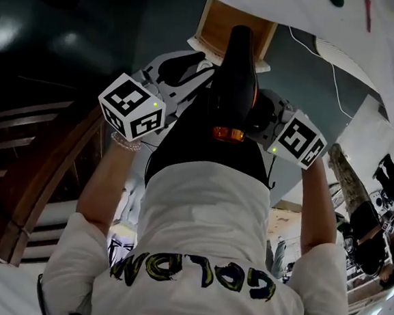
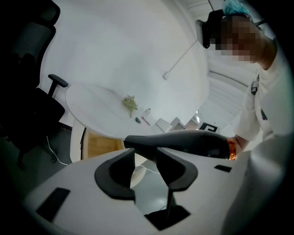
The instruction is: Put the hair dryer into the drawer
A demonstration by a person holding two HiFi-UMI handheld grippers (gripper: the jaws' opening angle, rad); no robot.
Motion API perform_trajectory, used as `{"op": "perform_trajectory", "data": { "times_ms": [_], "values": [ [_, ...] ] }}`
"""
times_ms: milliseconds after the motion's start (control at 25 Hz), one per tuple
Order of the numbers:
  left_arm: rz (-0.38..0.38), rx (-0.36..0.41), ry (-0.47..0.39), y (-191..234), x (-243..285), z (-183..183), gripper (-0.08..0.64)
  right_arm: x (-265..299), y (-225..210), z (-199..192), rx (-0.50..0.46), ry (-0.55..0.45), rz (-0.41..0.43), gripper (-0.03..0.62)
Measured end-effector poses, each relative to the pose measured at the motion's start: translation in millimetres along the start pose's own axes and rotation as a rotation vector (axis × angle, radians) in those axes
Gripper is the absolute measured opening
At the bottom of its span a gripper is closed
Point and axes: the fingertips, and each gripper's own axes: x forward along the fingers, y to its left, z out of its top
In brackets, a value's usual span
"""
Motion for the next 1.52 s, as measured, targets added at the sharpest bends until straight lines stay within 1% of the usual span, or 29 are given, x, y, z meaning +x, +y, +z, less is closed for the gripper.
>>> {"op": "perform_trajectory", "data": {
  "times_ms": [80,160,240,320,480,600,720,880,1040,1280,1520],
  "values": [
    [0.012,0.01,0.022,13,10,-7,0.146,4,-13,-7,0.024,0.024,0.03,0.249],
    [0.027,0.038,0.051,26,19,-12,0.137,9,-27,-14,0.045,0.05,0.054,0.249],
    [0.041,0.083,0.092,39,28,-18,0.129,14,-40,-21,0.056,0.082,0.07,0.249],
    [0.062,0.146,0.147,53,35,-25,0.129,19,-54,-29,0.053,0.125,0.076,0.249],
    [0.111,0.296,0.265,80,50,-37,0.129,29,-85,-41,0.048,0.211,0.061,0.249],
    [0.113,0.363,0.339,97,61,-45,0.127,35,-108,-47,0.083,0.265,0.048,0.249],
    [0.101,0.436,0.417,114,71,-56,0.129,42,-132,-53,0.09,0.344,0.014,0.249],
    [0.078,0.464,0.487,131,81,-73,0.129,52,-157,-60,0.071,0.411,-0.038,0.249],
    [0.072,0.503,0.547,146,87,-81,0.127,63,-183,-63,0.032,0.45,-0.088,0.249],
    [0.083,0.521,0.59,162,91,-83,0.126,70,-217,-70,-0.009,0.499,-0.182,0.249],
    [0.076,0.594,0.658,178,100,-91,0.127,77,-244,-85,-0.044,0.553,-0.254,0.249]
  ]
}}
